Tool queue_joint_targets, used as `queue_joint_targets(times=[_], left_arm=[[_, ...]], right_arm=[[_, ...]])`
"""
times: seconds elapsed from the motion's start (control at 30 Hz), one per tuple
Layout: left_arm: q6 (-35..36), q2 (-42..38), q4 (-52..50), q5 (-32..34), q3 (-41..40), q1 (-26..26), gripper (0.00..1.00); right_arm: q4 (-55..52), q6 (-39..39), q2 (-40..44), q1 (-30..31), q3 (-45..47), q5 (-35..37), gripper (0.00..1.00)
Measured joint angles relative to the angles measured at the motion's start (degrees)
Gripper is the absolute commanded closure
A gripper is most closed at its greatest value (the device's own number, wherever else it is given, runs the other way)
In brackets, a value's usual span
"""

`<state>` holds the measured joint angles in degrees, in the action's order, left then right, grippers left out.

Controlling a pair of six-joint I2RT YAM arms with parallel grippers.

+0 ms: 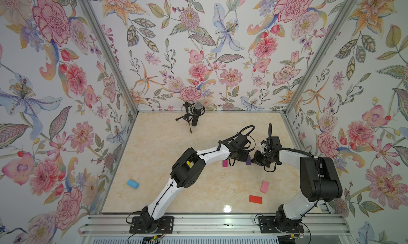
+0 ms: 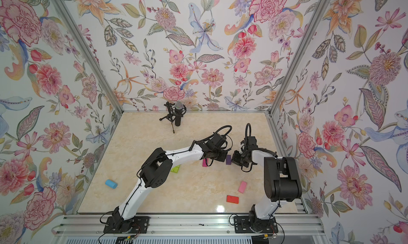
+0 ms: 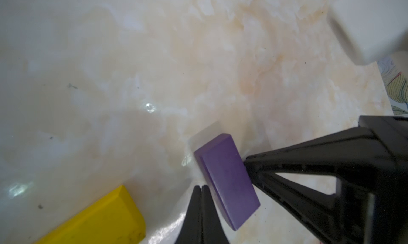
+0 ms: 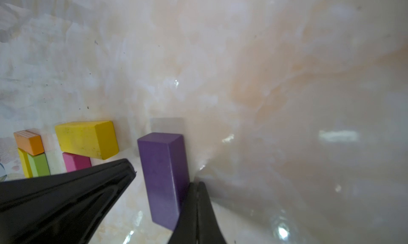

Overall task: Assemble the letter p with building blocks
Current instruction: Assemble the building block at the center of the board.

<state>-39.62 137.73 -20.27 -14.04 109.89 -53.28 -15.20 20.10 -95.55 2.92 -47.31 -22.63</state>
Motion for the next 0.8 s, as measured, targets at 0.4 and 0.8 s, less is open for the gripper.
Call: queue_joint_targets(times=[0.4,0.8], left_arm=[[0.02,1.49,-2.12,-0.74,2.56,0.0,1.0],[0.02,0.68,-2.36,-0.52,0.02,-0.74,1.0]], right_arm=[[0.13,0.0,-1.16,0.02,-1.03,-0.87,1.0],[1.2,0.02,-0.2,0.15,0.48,-1.01,1.0]])
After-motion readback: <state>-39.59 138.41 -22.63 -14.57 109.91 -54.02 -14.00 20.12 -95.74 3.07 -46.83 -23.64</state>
